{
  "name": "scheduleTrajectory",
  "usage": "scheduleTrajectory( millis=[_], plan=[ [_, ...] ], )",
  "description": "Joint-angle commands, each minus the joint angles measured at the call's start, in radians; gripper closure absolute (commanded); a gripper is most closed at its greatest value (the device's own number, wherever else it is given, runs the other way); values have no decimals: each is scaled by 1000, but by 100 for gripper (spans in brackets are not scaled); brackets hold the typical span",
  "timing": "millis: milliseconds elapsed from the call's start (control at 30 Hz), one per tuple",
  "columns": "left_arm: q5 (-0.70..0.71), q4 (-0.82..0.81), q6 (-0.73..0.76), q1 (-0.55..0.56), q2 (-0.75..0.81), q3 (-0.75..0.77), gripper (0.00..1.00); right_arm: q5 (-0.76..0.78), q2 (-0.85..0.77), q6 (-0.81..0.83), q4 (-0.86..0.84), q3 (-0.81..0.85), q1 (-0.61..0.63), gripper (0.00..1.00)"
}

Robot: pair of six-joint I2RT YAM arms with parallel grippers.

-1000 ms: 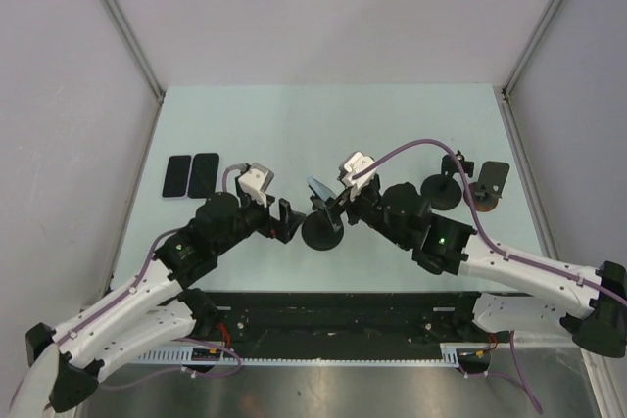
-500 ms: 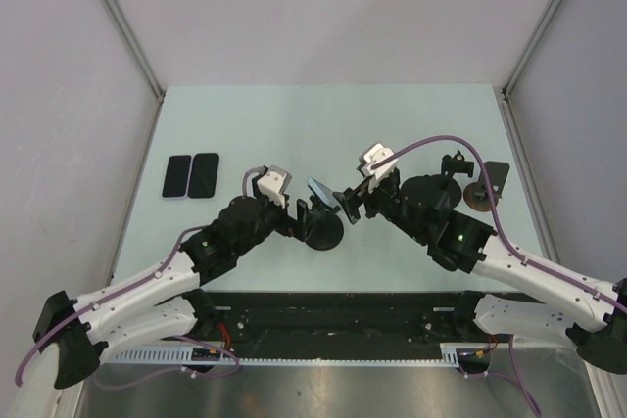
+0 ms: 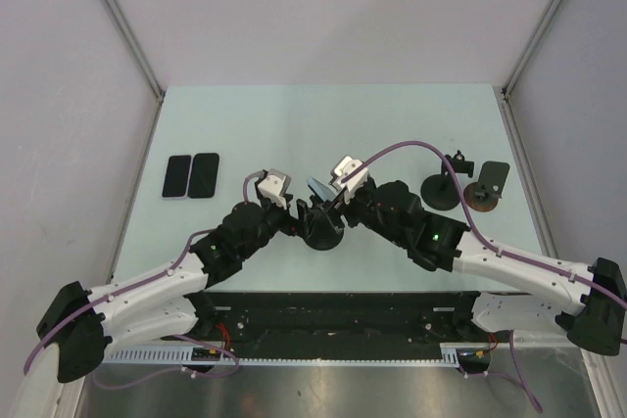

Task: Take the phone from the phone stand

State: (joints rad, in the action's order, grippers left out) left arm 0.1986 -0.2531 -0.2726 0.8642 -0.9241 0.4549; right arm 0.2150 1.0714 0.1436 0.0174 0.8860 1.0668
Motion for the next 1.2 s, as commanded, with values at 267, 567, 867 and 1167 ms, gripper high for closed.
scheduleTrajectory(
  millis=[267,567,867,1167],
  plan=[
    [-73,-296,91,6,-42,-87,14,159,64,28,-142,5,53,83],
    [-94,-515,177,4,-131,-120,17,175,36,8,-106,1,71,100],
    [-74,-655,193,6,-196,-154,42,172,35,-33,-119,-19,82,100],
    [-103,-672,194,45,-177,-177,96,287,85,-3,-169,-22,91,81]
  ],
)
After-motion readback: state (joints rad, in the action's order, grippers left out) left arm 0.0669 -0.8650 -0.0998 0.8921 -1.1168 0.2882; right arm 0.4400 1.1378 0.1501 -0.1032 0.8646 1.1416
